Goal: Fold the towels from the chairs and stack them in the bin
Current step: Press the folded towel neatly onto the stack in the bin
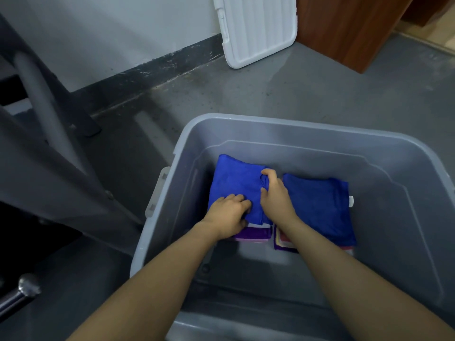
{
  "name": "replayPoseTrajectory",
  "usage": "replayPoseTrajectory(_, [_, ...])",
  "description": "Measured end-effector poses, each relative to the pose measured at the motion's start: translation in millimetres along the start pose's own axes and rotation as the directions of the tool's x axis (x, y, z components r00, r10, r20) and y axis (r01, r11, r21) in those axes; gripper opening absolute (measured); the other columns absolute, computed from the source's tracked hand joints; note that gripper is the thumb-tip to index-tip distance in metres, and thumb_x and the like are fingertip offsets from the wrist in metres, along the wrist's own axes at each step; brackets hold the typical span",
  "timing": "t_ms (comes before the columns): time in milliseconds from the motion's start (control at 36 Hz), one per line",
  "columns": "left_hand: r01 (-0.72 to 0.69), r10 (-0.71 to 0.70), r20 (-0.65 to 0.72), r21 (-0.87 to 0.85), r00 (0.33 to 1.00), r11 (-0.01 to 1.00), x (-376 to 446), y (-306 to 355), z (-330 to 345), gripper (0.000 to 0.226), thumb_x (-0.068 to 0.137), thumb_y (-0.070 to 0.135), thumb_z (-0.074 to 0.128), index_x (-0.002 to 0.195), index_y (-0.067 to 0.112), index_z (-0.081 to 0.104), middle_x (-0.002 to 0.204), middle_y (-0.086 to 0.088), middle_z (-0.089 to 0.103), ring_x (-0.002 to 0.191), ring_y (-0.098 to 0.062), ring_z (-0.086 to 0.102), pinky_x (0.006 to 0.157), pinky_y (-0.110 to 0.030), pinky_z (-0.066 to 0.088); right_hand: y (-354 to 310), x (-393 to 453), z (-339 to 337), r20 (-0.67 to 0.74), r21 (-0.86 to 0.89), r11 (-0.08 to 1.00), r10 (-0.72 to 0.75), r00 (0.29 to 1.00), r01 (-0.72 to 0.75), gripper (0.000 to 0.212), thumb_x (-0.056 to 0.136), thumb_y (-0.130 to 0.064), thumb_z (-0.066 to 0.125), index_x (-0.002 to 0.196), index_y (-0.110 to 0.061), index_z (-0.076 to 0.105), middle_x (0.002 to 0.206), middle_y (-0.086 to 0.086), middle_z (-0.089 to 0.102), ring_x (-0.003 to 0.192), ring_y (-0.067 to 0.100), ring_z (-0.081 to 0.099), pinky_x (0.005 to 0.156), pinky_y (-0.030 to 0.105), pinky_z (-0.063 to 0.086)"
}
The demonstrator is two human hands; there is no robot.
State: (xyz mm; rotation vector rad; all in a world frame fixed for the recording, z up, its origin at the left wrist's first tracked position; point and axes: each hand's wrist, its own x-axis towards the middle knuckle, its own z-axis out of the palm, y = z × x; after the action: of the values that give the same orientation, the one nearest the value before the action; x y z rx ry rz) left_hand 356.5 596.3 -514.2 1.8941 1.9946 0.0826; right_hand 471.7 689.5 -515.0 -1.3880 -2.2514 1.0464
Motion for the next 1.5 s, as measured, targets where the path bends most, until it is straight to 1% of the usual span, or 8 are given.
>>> replayPoseTrajectory(111, [0.047,-0.046,0.034,-0.027,0.998,0.999,-2.2,-4.3,4.2,0.033,0.091,0.041,0.051,0.117,0.023,0.059,0.119,0.002,0.045,0.113,-0.021,0.036,0.095,-0.034,0.027,11.1,5.5,2.4,0.09,-0.245,0.969,0.045,0.995,-0.022,0.039,0.092,0.0,0.04,0.127,-0.015,0.044,0.123,0.009,0.041,0.09,0.029,0.052,0.071,0.039,0.045])
replayPoseTrajectory(250, [0.112,-0.105,0.084,-0.081,0.991,0.99,0.6,-3.1,5.0,0.03,0.094,0.034,0.047,0.12,0.026,0.058,0.122,0.001,0.042,0.117,-0.022,0.033,0.101,-0.037,0.024,21.0,9.3,4.4,0.083,-0.524,0.851,0.08,0.993,-0.025,0.047,0.095,-0.019,0.046,0.14,-0.019,0.034,0.132,0.009,0.03,0.115,0.03,0.036,0.098,0.039,0.03])
replayPoseTrajectory(444, [0.169,-0.163,0.066,-0.113,0.984,0.979,-3.0,6.3,-15.0,0.03,0.096,0.022,0.041,0.121,0.018,0.059,0.126,-0.005,0.049,0.115,-0.027,0.041,0.097,-0.036,0.029,5.8,2.1,-3.1,-0.019,-0.418,0.908,0.027,0.999,-0.033,0.032,0.091,-0.012,0.047,0.122,-0.012,0.048,0.124,0.009,0.035,0.108,0.028,0.038,0.091,0.035,0.03])
replayPoseTrajectory(639, [0.22,-0.229,-0.061,-0.122,0.972,0.968,-26.3,24.1,-53.2,0.027,0.096,0.018,0.038,0.112,0.01,0.058,0.117,-0.007,0.058,0.1,-0.027,0.056,0.078,-0.033,0.041,-23.6,-27.8,-30.4,0.096,-0.339,0.94,0.003,0.995,0.03,0.033,0.094,-0.015,0.046,0.126,-0.008,0.048,0.125,0.011,0.041,0.113,0.031,0.046,0.097,0.039,0.036])
replayPoseTrajectory(944, [0.187,-0.244,-0.348,-0.19,0.905,0.964,-130.2,54.0,-160.7,0.025,0.092,0.019,0.042,0.107,0.014,0.061,0.118,-0.008,0.061,0.108,-0.03,0.057,0.087,-0.038,0.048,-135.9,-99.0,-88.8,-0.045,-0.218,0.963,-0.174,0.984,0.16,0.027,0.093,-0.012,0.043,0.118,-0.01,0.052,0.116,0.012,0.059,0.108,0.03,0.054,0.084,0.038,0.045])
replayPoseTrajectory(1111, [0.134,-0.217,-0.564,-0.186,0.797,0.973,-216.3,49.9,-226.0,0.024,0.094,0.02,0.041,0.108,0.011,0.06,0.111,-0.006,0.06,0.101,-0.026,0.056,0.081,-0.039,0.049,-235.0,-146.0,-98.5,-0.146,-0.151,0.923,-0.374,0.916,0.353,0.024,0.093,-0.011,0.042,0.111,-0.013,0.057,0.107,0.008,0.064,0.095,0.028,0.059,0.084,0.041,0.048])
replayPoseTrajectory(1222, [0.138,-0.282,-0.703,-0.256,0.653,0.957,-282.6,29.4,-262.1,0.024,0.095,0.018,0.041,0.107,0.013,0.061,0.109,-0.005,0.063,0.098,-0.026,0.058,0.083,-0.042,0.05,-303.2,-175.9,-87.5,-0.134,-0.124,0.855,-0.518,0.845,0.504,0.023,0.093,-0.011,0.043,0.11,-0.012,0.058,0.109,0.004,0.064,0.096,0.025,0.059,0.085,0.041,0.049])
replayPoseTrajectory(1500, [0.414,-0.509,-0.764,-0.346,0.397,0.842,-452.6,-53.8,-290.0,0.022,0.096,0.023,0.041,0.105,0.016,0.059,0.105,0.002,0.059,0.088,-0.021,0.058,0.075,-0.036,0.049,-452.1,-239.8,7.3,0.021,-0.06,0.636,-0.769,0.638,0.769,0.019,0.097,-0.013,0.041,0.109,-0.016,0.056,0.094,-0.001,0.06,0.075,0.013,0.056,0.068,0.031,0.046])
